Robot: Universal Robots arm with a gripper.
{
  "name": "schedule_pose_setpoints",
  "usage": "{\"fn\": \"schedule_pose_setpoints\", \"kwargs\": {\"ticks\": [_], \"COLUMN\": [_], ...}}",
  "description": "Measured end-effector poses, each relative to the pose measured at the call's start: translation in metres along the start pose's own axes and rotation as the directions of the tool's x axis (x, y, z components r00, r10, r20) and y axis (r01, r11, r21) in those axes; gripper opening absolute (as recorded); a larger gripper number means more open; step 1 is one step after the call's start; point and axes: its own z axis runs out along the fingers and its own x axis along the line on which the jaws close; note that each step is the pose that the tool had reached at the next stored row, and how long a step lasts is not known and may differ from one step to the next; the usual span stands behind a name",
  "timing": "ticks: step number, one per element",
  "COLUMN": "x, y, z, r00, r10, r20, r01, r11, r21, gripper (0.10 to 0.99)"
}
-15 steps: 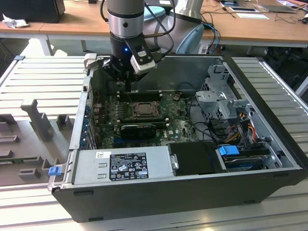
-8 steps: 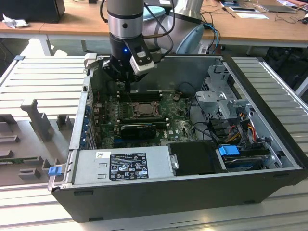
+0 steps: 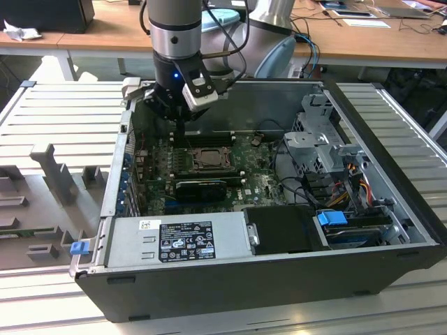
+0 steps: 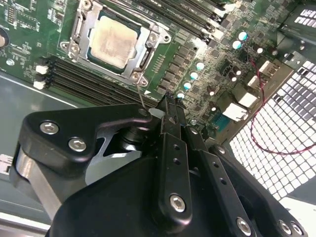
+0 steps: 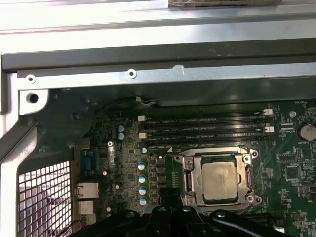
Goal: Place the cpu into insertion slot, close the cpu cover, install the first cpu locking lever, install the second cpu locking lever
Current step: 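Install the first cpu locking lever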
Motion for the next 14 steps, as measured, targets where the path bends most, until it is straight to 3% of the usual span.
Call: {"fn": "schedule_pose_setpoints", "kwargs": {"ticks": [8,14], "x": [0.0126,0.0142], "y": [0.0011,0.0128], "z": [0.0076,0.0141], "r00": [1.0,1.0], "r10": [0.0,-0.001], "r20": [-0.0001,-0.0001], "r01": [0.0,0.001], "r11": [1.0,1.0], "r21": [0.0,0.0], "gripper": [0.106,0.106]}}
